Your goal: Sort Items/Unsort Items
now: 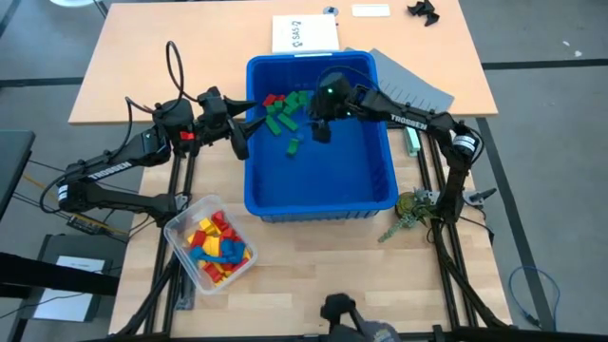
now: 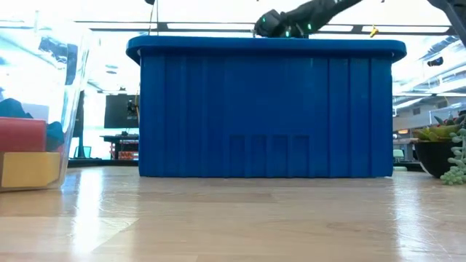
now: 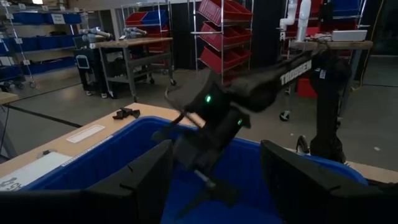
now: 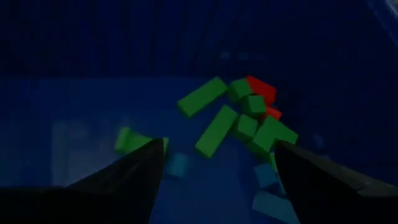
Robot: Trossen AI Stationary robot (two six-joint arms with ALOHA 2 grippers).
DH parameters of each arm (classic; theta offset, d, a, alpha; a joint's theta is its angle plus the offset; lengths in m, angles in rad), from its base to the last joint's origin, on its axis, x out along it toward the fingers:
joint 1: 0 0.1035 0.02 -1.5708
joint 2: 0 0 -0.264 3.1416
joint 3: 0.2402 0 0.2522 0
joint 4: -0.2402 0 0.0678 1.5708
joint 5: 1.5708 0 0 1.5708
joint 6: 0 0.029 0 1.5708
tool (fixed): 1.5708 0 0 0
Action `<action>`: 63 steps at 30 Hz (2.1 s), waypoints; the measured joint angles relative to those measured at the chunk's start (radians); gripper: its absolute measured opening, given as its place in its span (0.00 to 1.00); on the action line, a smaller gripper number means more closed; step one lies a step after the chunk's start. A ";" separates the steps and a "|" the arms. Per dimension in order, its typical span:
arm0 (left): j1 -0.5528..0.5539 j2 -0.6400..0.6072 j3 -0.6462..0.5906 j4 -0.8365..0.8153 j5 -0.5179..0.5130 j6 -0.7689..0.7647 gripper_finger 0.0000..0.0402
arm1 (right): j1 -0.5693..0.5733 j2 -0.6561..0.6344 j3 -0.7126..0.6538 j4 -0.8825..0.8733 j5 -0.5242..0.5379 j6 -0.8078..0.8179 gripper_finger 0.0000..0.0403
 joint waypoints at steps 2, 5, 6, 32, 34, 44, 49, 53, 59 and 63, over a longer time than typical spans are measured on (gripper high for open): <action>0.000 0.000 0.000 0.000 0.000 0.000 0.62 | -0.017 0.000 -0.066 0.097 -0.008 0.013 0.75; 0.000 0.000 0.000 0.000 0.000 0.000 0.62 | -0.033 0.001 -0.132 0.225 -0.017 0.028 0.75; 0.000 0.000 0.000 0.000 0.000 0.000 0.62 | -0.036 0.001 -0.150 0.257 -0.025 0.033 0.75; 0.000 0.000 0.000 0.000 0.000 0.000 0.62 | -0.078 0.352 0.086 0.109 -0.092 0.067 0.74; 0.000 0.000 0.000 0.000 0.000 0.000 0.62 | -0.084 0.383 0.123 0.072 -0.093 0.067 0.74; 0.000 0.000 0.000 0.000 0.000 0.000 0.62 | -0.106 0.469 0.195 0.028 -0.213 0.142 0.69; 0.000 0.000 0.000 0.000 0.000 0.000 0.62 | -0.106 0.470 0.195 0.004 -0.238 0.161 0.67; 0.000 0.000 0.000 0.000 0.000 0.000 0.62 | -0.101 0.474 0.189 -0.018 -0.266 0.161 0.66; 0.000 0.000 0.000 0.000 0.000 0.000 0.62 | -0.102 0.476 0.190 -0.019 -0.218 0.221 0.62; 0.000 0.000 0.000 0.000 0.000 0.000 0.62 | -0.105 0.476 0.190 -0.004 -0.212 0.216 0.56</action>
